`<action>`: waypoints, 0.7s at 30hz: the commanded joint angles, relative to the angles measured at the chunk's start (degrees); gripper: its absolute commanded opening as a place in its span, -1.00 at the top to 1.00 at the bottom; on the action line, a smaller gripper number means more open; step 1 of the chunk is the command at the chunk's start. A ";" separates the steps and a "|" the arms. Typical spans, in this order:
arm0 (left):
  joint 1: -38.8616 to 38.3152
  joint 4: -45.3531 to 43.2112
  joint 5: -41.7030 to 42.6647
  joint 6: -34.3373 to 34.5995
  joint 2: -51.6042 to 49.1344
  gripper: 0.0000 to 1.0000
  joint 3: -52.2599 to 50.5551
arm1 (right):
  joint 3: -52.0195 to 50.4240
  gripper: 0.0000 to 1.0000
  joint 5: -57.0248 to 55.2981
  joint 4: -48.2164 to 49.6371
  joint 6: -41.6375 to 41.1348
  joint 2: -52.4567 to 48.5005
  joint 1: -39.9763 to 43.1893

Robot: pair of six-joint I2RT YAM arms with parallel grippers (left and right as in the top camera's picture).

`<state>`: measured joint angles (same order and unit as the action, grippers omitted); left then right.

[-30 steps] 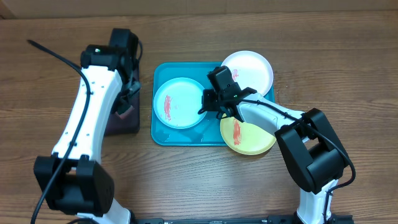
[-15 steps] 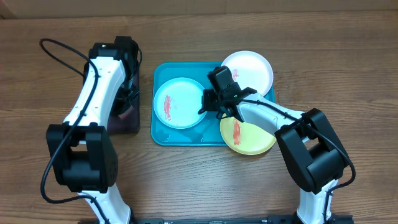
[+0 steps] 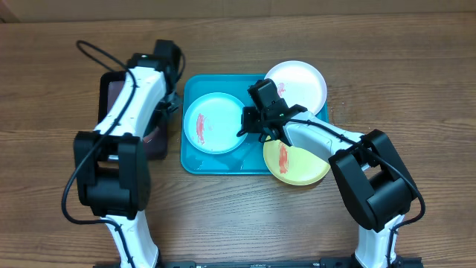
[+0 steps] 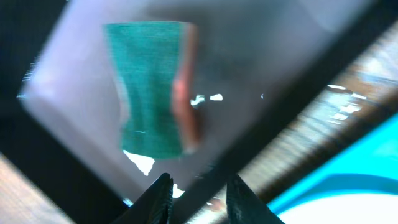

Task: Clean dirty plates on tray and stack at the side
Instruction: 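Grasp the green-and-orange sponge with the left gripper and lift it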

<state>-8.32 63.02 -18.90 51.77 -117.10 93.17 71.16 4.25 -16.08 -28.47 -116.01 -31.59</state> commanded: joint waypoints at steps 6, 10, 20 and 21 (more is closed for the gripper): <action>-1.05 -6.25 -2.47 9.03 -0.74 0.36 -1.01 | 1.29 0.93 -0.13 0.20 0.15 -0.83 -0.22; -1.09 -5.18 -5.60 14.29 -0.74 0.38 -2.10 | 1.29 0.93 -0.13 0.46 0.15 -0.83 -0.22; -0.96 5.77 -13.09 29.68 -0.74 0.26 -2.23 | 1.29 0.93 -0.13 0.59 0.17 -0.83 -0.22; -0.92 5.77 -13.09 29.68 -0.74 0.25 -2.34 | 1.29 0.93 -0.13 0.57 0.17 -0.83 -0.22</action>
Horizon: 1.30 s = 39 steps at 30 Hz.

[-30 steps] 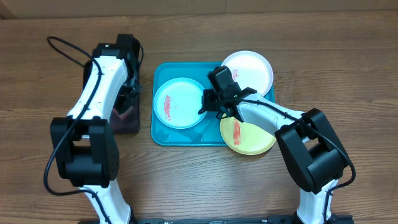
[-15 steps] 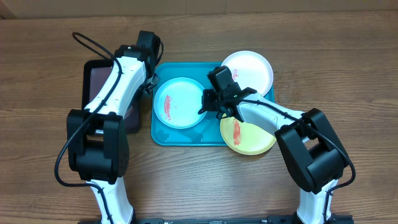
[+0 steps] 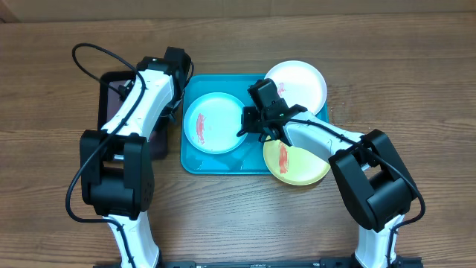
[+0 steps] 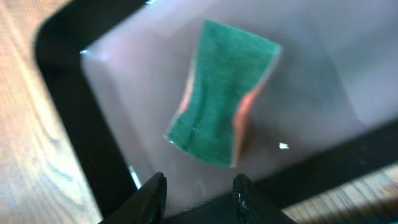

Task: Clean dirty plates on tray and stack at the side
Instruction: 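Grasp the green-and-orange sponge with the left gripper and lift it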

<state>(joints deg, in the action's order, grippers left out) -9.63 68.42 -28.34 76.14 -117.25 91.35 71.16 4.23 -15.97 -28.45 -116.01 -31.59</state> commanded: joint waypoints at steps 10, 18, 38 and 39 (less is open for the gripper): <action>4.74 -3.52 -3.52 -1.84 -0.59 0.25 -5.14 | 1.29 0.93 -0.11 0.48 0.35 -0.83 -0.22; 5.11 -17.84 -3.13 -21.42 -0.59 0.42 -8.61 | 1.29 0.93 -0.11 0.74 0.35 -0.83 -0.22; 5.18 -22.10 -0.57 -23.87 -0.59 0.12 -15.30 | 1.29 0.93 -0.11 0.74 0.35 -0.83 -0.22; 5.18 -22.21 -0.59 -23.89 -0.59 0.11 -15.39 | 1.29 0.93 -0.11 0.74 0.35 -0.83 -0.22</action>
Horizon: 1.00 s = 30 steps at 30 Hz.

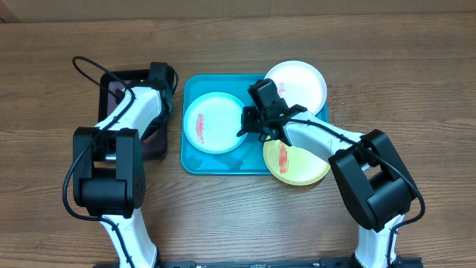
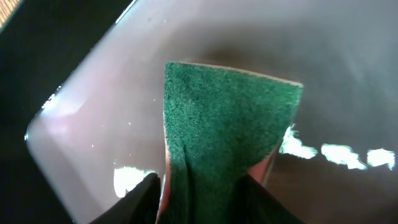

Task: Clean dirty plates on tray and stack at the side
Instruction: 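Grasp the green-and-orange sponge with the left gripper and lift it, then carry the sponge with the left gripper onto the light blue plate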

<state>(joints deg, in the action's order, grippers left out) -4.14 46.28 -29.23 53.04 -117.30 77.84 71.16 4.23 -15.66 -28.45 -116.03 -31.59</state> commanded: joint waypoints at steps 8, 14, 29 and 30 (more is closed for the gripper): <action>-0.31 -0.44 0.31 -0.83 -0.55 0.92 -1.81 | 1.29 0.93 -0.11 0.44 0.35 -0.81 -0.22; -0.31 1.40 0.31 -1.25 0.28 0.92 -1.11 | 1.29 0.93 -0.11 0.44 0.35 -0.81 -0.22; -0.48 18.23 3.13 -12.57 7.08 0.91 15.63 | 1.31 0.76 1.49 -0.87 0.63 -0.59 -0.15; -0.48 18.10 3.76 -15.21 7.74 0.92 15.98 | 1.33 0.76 1.92 -0.92 1.51 -0.46 -0.15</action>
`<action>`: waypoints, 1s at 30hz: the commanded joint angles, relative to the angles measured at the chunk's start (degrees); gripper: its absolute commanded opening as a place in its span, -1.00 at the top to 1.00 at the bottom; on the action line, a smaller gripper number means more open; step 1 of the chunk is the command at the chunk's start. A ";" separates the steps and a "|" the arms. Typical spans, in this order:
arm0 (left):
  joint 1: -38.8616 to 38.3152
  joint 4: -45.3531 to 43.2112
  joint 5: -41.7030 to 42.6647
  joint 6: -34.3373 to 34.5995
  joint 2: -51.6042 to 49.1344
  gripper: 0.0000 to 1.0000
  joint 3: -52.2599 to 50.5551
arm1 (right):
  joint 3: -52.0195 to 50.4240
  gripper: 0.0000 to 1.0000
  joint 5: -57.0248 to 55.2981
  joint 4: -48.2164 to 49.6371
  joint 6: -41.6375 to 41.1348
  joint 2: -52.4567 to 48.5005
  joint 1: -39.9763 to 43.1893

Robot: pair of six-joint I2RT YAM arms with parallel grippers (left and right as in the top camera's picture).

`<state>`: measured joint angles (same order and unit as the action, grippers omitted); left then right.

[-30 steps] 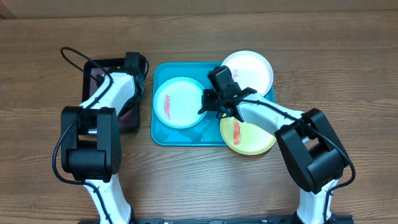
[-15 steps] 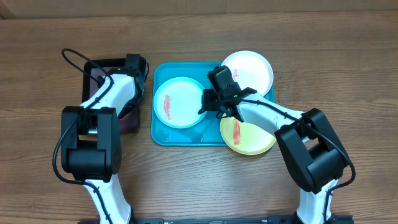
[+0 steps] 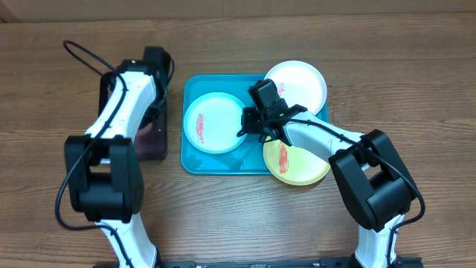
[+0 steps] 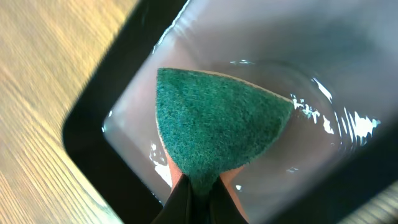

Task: Clean dirty plates on tray and stack at the side
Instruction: 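Carry the sponge with the left gripper onto the light blue plate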

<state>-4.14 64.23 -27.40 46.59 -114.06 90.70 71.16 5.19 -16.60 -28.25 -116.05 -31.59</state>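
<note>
A green sponge [image 4: 217, 124] with an orange underside is pinched at its near edge by my left gripper [image 4: 198, 196], which is shut on it over the cloudy water of a black tub [image 4: 93, 143]. The water ripples round the sponge. On the teal tray [image 3: 195, 160] lies a pale blue plate [image 3: 214, 123] with a red smear. My right gripper [image 3: 247, 126] sits at that plate's right rim; whether its jaws are shut does not show. A yellow plate [image 3: 301, 164] with a red smear lies at the tray's front right corner.
A white plate [image 3: 297, 83] rests at the tray's back right corner, partly over it. The black tub [image 3: 152, 141] stands just left of the tray, with my left arm stretched over it. Bare wooden table [image 3: 387, 67] surrounds everything.
My left gripper was open with a finger on either side of the sponge's near edge; now it is shut on it, and the camera stands higher over the tub. The right arm is unmoved.
First my left gripper hung open over the tub's edge nearest the tray, the sponge lying flat in the water. Then it was over the tub with the sponge ahead, then low with its jaws astride the sponge, and now it grips it. The plates and right arm stayed put.
</note>
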 commanded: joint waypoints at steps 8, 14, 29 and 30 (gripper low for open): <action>-0.48 0.26 18.05 -30.80 6.93 0.92 3.65 | 1.36 0.75 3.13 -0.33 4.70 -0.11 -0.09; -3.08 -0.17 25.94 -37.64 7.48 0.92 3.67 | 1.36 0.77 9.07 -0.42 4.68 -0.11 2.21; -14.86 -11.78 23.71 -27.69 3.78 0.91 -5.66 | 1.33 0.76 14.45 -3.50 4.26 -0.11 6.23; -14.75 -13.09 22.36 -24.98 3.30 0.92 -7.39 | 1.33 0.76 14.43 -3.48 4.26 -0.11 6.23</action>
<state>-19.53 52.90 -2.24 14.52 -108.53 87.59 71.16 18.68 -20.23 -24.36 -116.05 -25.28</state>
